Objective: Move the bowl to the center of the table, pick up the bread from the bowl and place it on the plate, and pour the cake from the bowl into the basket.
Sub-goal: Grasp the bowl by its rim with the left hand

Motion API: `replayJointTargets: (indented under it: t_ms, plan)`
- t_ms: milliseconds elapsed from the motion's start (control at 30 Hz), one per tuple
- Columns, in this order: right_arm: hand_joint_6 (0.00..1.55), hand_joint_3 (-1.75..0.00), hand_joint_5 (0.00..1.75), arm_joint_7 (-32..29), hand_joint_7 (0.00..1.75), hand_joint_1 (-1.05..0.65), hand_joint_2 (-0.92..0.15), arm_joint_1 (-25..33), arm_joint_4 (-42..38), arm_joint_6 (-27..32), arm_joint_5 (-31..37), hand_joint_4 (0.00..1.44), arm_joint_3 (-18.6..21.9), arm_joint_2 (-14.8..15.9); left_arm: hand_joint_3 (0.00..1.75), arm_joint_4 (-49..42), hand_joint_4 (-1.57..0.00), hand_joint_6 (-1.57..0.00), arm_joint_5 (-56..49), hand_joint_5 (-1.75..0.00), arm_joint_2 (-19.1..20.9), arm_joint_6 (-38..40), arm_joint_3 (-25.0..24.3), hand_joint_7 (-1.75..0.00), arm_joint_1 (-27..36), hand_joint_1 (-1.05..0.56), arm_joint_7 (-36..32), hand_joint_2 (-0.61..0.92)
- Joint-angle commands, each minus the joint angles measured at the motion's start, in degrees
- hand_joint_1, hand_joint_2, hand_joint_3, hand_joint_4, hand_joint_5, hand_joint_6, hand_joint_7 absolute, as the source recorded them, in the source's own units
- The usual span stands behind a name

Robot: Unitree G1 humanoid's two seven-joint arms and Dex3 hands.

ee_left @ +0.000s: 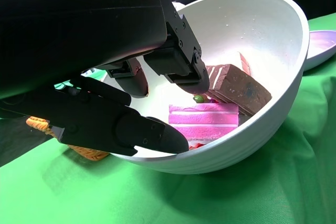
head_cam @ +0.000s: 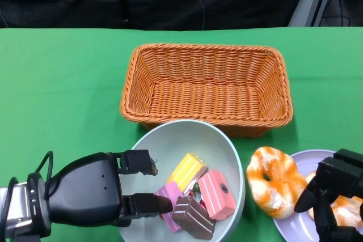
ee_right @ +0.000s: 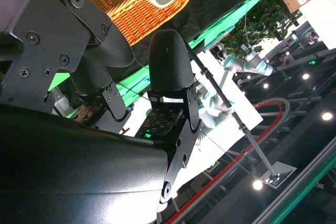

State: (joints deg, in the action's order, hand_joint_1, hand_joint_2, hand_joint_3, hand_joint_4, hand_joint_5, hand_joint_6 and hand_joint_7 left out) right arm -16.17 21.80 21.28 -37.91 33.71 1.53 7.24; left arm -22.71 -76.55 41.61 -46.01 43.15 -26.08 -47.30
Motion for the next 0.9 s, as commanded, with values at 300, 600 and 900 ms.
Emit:
replayJointTargets:
  t_ms: [300,600,900]
  plan:
    - [0.91,-1.75,1.66,0.1,1.46,0.03,-0.06,0.0,0.3,0.2,-0.6,0.99,0.5,0.2,0.0,1.2,-0.27,-0.66,4.6,-0.9,0.9,-1.6,-4.3,-0.02,0.4,-0.4,-9.5,0.88]
    - [0.91,-1.75,1.67,0.0,1.46,0.03,-0.07,0.0,0.5,0.4,-0.3,0.98,0.4,0.0,0.0,1.9,-0.27,-0.63,6.4,-0.9,1.2,-3.4,-6.9,0.0,0.6,-0.35,-9.2,0.87]
    - [0.92,-1.75,1.69,0.4,1.47,0.03,-0.08,0.4,0.9,0.6,-0.5,0.98,0.5,-0.1,0.0,7.7,-0.28,-0.6,9.6,-0.85,7.4,-5.9,-11.1,0.0,4.1,-0.44,-0.7,0.86]
